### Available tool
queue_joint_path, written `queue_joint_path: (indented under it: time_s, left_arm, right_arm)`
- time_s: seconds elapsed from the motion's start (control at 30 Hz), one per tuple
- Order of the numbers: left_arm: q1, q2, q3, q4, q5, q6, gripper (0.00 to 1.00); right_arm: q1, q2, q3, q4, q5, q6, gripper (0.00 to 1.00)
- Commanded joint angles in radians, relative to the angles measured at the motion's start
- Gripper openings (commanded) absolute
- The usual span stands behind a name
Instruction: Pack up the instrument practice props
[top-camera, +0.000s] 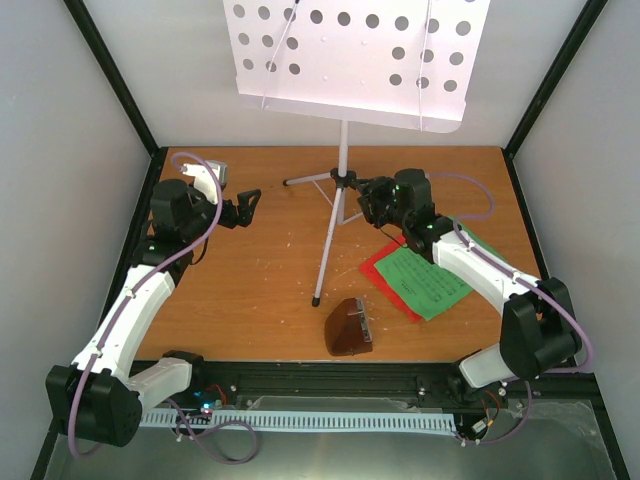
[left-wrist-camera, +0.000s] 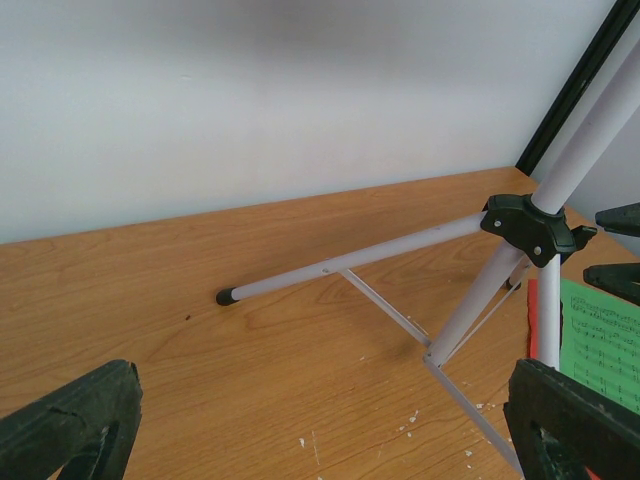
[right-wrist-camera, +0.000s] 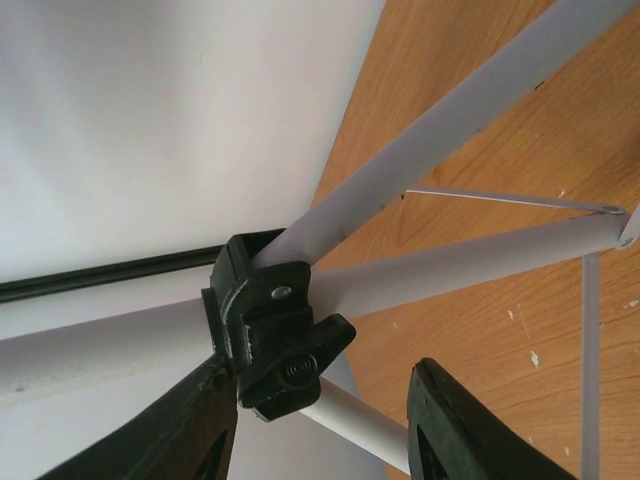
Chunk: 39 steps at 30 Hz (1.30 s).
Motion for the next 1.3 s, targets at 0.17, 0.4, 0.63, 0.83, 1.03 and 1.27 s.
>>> queue_joint_path:
  time_s: [0.17,0.4,0.63,0.83,1.03,1.27]
  left_arm:
    - [0.003,0.0,0.013,-0.003,0.006,0.0,0.99]
    - [0.004,0.002,0.011,-0.001,0.013,-0.003,0.99]
    - [0.003,0.004,0.01,-0.001,0.016,-0.005,1.0]
    - [0.003,0.002,0.011,-0.002,0.017,-0.005,0.99]
    - [0.003,0.007,0.01,-0.001,0.023,-0.007,1.0]
    - [0.003,0.009,0.01,-0.001,0.022,-0.007,0.99]
  right_arm:
    - [0.031,0.006,0.019,0.049,0.065,0.069,0.48]
    - [0.046,0.024,0.009,0.086,0.056,0.09,0.33]
    - [0.046,0.018,-0.01,0.108,0.062,0.097,0.19]
    - [0.048,-0.001,-0.032,0.104,0.082,0.098,0.06]
    - [0.048,-0.02,-0.056,0.125,0.101,0.1,0.18]
    - [0.048,-0.017,-0.076,0.177,0.115,0.133,0.47]
